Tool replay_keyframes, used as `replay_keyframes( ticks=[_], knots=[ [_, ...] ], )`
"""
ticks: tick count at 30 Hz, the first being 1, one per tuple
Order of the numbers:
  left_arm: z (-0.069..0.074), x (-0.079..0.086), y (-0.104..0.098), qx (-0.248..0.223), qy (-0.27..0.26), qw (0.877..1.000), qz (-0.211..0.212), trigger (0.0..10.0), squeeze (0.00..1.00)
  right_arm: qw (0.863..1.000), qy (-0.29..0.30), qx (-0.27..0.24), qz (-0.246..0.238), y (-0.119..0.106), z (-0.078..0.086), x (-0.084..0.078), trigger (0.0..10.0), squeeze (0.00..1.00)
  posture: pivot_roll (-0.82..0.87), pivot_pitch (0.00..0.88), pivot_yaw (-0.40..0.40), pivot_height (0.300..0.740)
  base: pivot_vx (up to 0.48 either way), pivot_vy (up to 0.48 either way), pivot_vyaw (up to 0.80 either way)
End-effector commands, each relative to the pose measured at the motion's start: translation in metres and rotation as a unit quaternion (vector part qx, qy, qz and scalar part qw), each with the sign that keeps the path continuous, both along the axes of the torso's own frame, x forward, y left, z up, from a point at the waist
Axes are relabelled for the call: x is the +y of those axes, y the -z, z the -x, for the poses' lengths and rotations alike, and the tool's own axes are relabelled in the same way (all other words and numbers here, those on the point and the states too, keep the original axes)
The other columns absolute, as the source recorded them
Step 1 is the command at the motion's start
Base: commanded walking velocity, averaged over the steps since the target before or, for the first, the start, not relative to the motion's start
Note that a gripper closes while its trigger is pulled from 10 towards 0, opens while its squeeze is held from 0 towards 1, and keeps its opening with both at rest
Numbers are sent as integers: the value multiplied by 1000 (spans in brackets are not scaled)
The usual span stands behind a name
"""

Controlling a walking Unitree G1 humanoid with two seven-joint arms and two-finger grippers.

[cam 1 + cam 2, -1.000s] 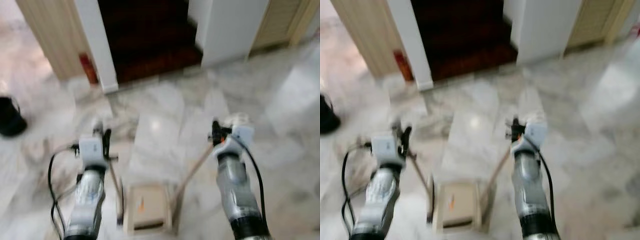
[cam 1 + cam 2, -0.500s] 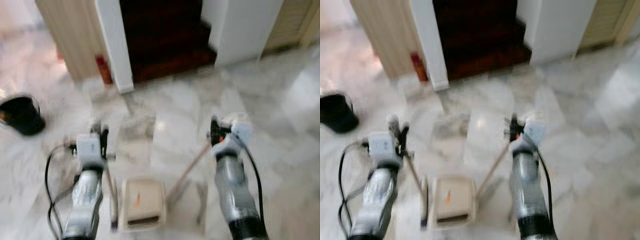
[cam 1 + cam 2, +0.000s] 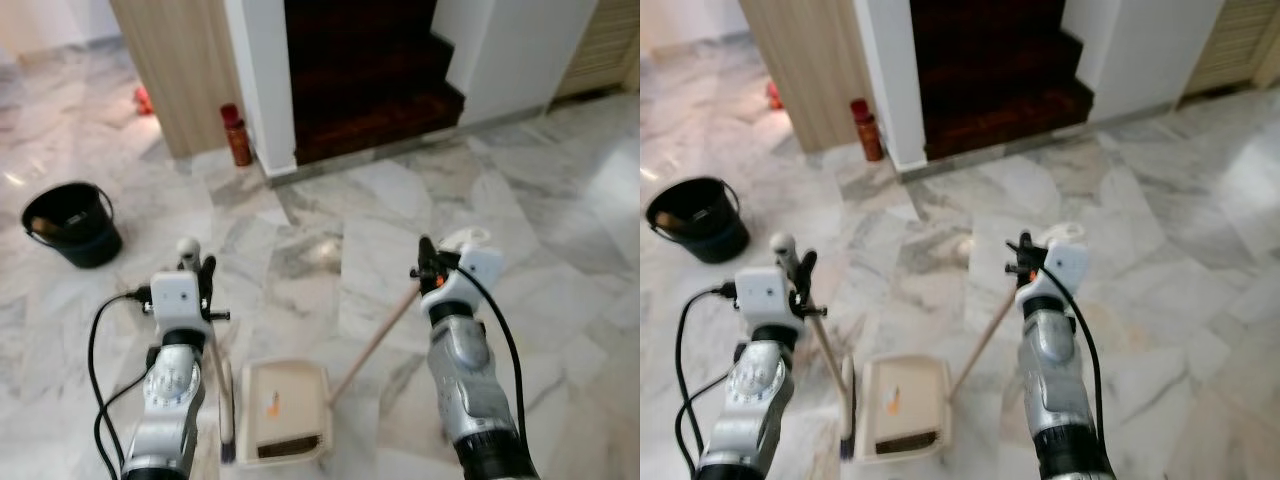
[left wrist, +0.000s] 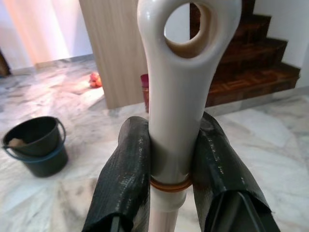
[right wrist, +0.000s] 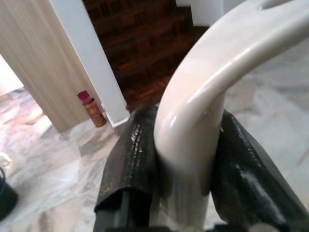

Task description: Sweep floor

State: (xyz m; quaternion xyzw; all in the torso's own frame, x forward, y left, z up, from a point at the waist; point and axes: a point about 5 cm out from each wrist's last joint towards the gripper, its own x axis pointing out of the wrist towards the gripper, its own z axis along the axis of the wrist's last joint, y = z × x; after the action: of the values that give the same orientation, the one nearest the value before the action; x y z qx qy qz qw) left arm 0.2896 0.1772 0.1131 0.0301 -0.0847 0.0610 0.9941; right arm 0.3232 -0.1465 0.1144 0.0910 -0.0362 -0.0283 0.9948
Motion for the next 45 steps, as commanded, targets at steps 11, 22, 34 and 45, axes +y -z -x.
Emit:
replay_keyframes(
  ticks=[11, 22, 34, 45],
  knots=[
    [-1, 3, -7, -16, 0, 1000, -2, 10000, 0, 1000, -10, -27, -2, -11, -3, 6, 10000, 0, 89, 61, 46, 740, 0, 436, 0],
    [0, 4, -7, -16, 1, 1000, -3, 10000, 0, 1000, -13, -28, 0, -11, -3, 8, 10000, 0, 94, 66, 46, 740, 0, 433, 0],
    [1, 5, -8, -15, -3, 1000, -1, 10000, 0, 999, -24, -34, 11, -13, -3, 11, 10000, 0, 97, 80, 42, 740, 0, 433, 350],
    [0, 5, -9, -21, -4, 1000, -6, 10000, 0, 999, -24, -31, 10, -12, -3, 10, 10000, 0, 97, 84, 41, 740, 0, 271, 39]
  ],
)
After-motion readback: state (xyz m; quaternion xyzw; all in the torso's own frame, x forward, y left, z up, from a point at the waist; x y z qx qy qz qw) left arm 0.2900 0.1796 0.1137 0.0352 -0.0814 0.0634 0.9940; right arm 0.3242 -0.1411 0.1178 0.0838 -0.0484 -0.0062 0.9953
